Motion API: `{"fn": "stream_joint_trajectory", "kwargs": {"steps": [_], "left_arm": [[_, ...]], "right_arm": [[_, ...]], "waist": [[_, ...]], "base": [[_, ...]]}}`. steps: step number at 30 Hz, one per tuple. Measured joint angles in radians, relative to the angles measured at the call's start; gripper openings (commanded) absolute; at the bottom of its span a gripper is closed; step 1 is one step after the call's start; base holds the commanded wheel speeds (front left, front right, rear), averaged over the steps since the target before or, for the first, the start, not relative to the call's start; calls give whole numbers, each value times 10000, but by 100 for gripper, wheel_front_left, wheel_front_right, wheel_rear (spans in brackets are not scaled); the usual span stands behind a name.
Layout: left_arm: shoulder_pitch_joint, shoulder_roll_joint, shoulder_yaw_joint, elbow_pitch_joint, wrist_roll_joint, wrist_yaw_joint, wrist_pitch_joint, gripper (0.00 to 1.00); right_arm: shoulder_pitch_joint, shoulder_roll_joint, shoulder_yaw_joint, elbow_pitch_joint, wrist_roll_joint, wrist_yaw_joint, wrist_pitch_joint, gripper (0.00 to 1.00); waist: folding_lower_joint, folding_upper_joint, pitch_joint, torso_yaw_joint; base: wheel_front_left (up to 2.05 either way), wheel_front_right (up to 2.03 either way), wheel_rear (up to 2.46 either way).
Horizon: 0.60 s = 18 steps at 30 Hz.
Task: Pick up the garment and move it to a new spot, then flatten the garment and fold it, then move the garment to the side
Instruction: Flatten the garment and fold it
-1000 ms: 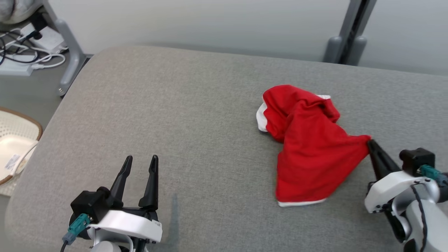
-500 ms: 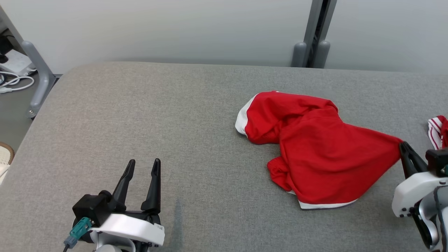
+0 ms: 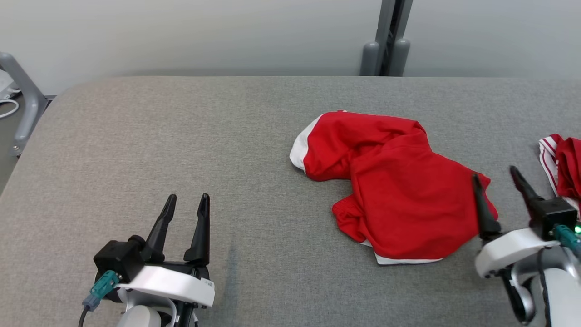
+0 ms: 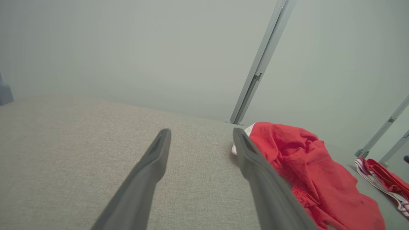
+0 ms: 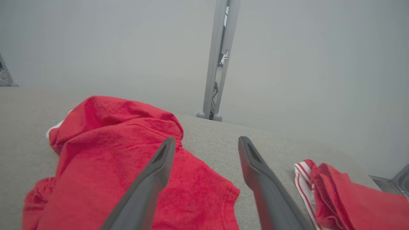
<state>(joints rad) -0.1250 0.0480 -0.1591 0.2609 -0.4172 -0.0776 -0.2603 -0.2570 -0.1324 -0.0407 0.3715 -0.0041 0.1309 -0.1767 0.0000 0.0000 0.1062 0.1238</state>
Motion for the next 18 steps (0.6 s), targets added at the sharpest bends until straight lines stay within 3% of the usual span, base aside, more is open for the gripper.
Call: {"fn": "stream_joint_trajectory", "kwargs": {"steps": [7, 18], "left_arm": [[-226, 8, 33, 67, -88, -12, 0, 100], [-1478, 8, -546, 1204, 12, -90, -2, 100]], "right_arm": [[189, 362, 934, -961, 405, 0, -616, 100], [56, 581, 1425, -1080, 479, 0, -763, 100]], "waist": [[0, 0, 220, -389], [0, 0, 964, -1340]], "base": [[0, 0, 0], [0, 0, 0]]}}
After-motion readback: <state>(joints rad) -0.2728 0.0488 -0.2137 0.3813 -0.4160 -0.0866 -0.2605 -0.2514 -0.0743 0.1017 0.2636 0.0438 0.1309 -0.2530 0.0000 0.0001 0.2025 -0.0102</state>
